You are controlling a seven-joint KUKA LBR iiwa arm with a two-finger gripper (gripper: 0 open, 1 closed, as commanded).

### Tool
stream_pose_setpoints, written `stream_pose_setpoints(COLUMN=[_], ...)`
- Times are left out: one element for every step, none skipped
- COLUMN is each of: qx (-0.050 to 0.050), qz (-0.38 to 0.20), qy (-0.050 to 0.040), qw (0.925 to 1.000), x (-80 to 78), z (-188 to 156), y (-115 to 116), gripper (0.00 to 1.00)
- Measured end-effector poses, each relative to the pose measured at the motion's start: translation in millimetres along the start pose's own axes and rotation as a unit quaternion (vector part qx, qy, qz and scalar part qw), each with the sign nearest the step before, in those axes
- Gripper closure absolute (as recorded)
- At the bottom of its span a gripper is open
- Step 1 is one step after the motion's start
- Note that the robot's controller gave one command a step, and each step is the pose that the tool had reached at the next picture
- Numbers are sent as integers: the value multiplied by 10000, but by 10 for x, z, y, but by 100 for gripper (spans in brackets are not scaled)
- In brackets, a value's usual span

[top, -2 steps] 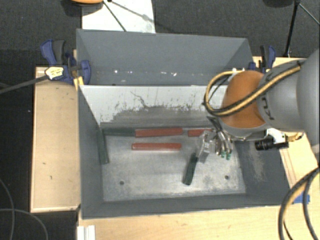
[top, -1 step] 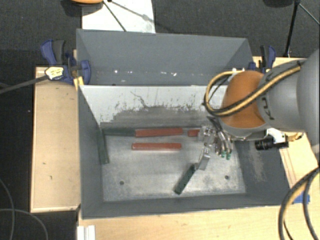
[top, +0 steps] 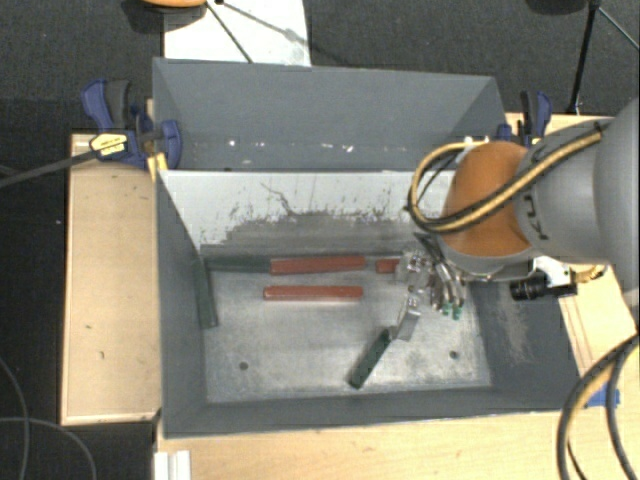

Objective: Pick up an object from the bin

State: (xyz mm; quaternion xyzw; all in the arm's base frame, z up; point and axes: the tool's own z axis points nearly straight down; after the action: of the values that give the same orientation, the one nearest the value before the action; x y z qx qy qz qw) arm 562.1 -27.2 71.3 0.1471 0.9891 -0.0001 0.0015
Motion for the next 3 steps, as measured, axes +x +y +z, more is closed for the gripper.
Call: stream_pose_setpoints(qx=[9, -28, 4], qz=[-500, -2038, -2198], qy=[-16, 9, 2], qw=[9987, 9790, 9756], x=[255, 627, 674], z=[-1, 7, 9], y=[171, 223, 488], gripper=[0, 0, 0])
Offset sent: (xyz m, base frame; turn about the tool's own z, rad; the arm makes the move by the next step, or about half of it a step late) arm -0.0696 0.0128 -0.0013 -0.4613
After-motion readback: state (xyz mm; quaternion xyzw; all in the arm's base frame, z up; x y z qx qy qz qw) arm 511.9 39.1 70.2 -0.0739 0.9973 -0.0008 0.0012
